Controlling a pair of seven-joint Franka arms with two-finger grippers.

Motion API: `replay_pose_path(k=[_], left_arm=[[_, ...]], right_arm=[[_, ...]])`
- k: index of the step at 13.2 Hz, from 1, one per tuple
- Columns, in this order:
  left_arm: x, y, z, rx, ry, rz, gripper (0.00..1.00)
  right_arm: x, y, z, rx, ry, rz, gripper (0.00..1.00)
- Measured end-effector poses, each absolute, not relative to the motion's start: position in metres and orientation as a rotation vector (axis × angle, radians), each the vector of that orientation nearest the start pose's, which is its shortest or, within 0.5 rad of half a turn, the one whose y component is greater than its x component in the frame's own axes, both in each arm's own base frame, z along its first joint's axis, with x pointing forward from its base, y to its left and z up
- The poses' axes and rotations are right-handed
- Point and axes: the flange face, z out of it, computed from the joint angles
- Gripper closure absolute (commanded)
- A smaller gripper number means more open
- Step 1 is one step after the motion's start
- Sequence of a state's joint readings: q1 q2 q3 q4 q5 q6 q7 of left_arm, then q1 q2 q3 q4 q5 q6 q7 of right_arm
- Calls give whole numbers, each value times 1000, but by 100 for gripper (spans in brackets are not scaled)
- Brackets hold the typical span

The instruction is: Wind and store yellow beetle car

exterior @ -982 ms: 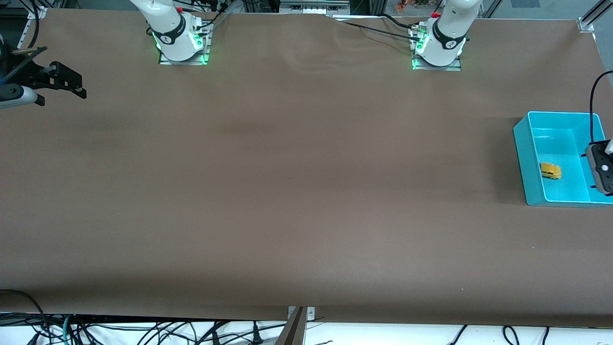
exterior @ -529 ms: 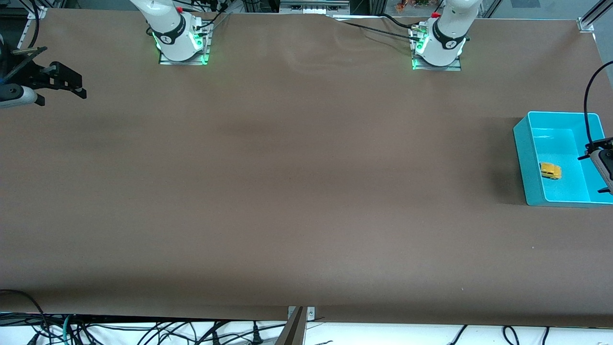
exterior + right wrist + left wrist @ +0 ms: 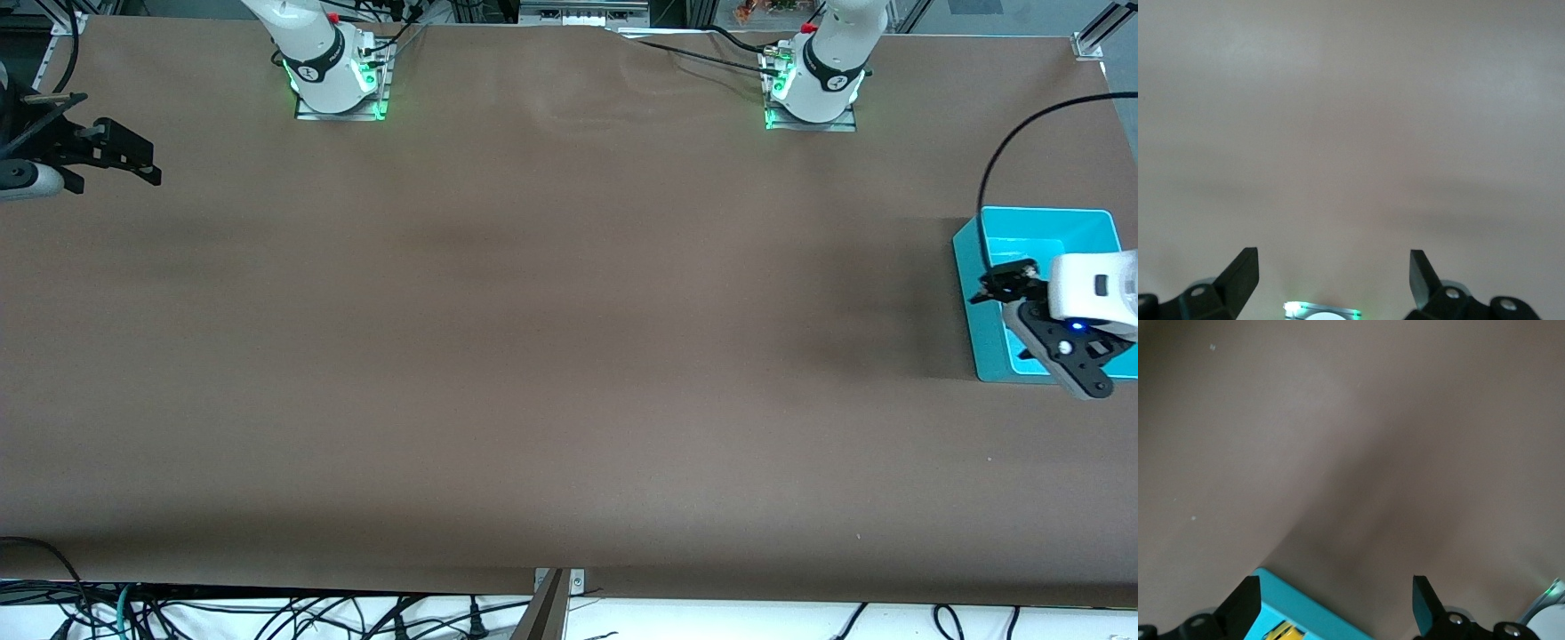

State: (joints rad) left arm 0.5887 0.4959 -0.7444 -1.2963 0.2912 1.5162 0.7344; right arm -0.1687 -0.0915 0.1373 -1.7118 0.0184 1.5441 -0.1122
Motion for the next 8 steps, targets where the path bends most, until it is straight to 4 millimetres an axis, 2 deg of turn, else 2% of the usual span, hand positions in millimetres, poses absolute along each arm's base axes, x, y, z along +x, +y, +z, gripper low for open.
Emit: replay_pose_path(k=[3,5,7,8], left_arm=[[652,-17,528,-2933,1243,223,0],[648,-23,534,-2986,1114,231,0],[645,-23,540,-3061,808,235,0],[642,-29,545,-3078,632,231,0]], right_arm=[[521,-5,605,-3131,-38,121,0],[521,-4,605,-3132,-32,121,0],[521,-4,604,-3132,-32,121,0],[521,-3,604,-3132,-34,121,0]])
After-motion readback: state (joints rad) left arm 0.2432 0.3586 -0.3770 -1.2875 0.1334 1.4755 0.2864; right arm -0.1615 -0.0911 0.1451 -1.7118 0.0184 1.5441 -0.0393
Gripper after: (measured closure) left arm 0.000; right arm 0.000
